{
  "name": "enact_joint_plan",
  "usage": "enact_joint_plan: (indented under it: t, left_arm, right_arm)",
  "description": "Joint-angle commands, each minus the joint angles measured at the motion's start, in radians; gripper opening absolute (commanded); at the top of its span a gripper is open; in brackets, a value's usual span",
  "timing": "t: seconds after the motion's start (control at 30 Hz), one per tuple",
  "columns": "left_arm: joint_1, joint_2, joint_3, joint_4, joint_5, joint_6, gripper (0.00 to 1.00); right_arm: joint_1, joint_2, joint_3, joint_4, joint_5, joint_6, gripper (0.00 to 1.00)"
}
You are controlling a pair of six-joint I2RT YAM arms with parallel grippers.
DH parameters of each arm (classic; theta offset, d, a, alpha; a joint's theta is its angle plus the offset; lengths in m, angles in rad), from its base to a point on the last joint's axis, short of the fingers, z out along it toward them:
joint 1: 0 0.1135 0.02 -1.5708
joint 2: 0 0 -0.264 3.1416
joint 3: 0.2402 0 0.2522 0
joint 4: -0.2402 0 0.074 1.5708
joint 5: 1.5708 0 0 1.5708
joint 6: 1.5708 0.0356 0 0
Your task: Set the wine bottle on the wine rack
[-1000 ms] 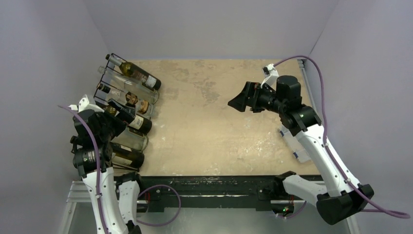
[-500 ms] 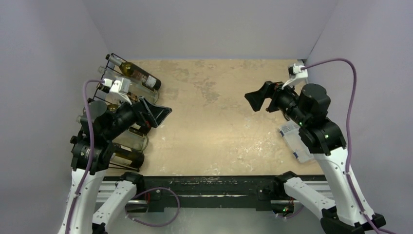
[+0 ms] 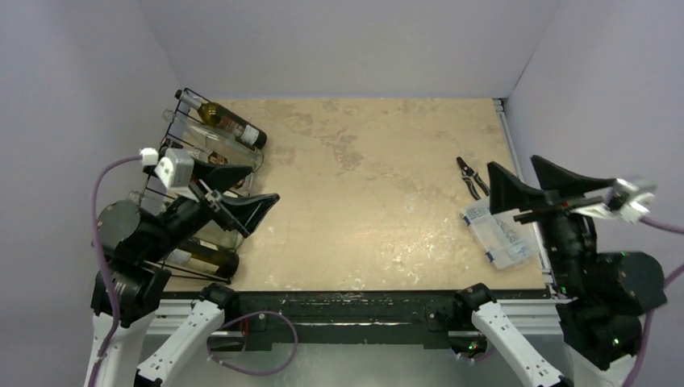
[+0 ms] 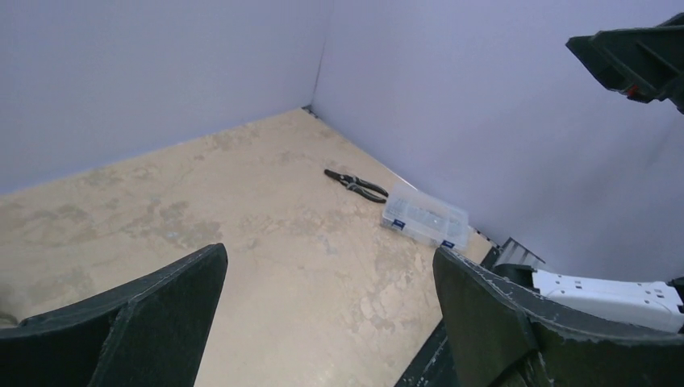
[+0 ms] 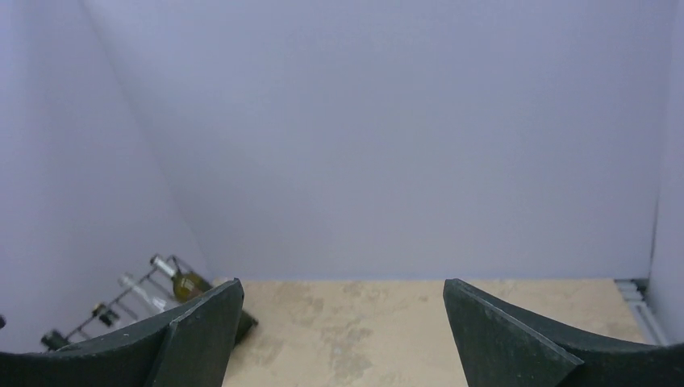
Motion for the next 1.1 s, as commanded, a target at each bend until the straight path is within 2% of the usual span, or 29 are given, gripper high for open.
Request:
enact_joint_plan:
  t: [0.0, 0.3, 0.67, 1.07]
  left_arm:
    - [-0.006, -0.079, 0.053, 0.036, -0.123, 0.074, 1.00]
    - [-0.006, -0.193, 0.079, -0.013, -0.278, 0.135, 1.00]
    - [-0.006, -0.234, 0.064, -0.030, -0.341, 0.137, 1.00]
    - [-0.006, -0.208, 0.056, 0.000, -0.355, 0.124, 1.00]
  right_arm:
    - [0.000, -0.072, 0.040, 0.071, 0.168, -0.049, 0.99]
    - [0.000, -0.098, 0.120, -0.014, 0.311, -0.040, 0.99]
    - [0.001, -0.047, 0.215, -0.153, 0.318, 0.022, 0.99]
    - [0.000, -0.069, 0.244, -0.167, 0.309, 0.015, 0.99]
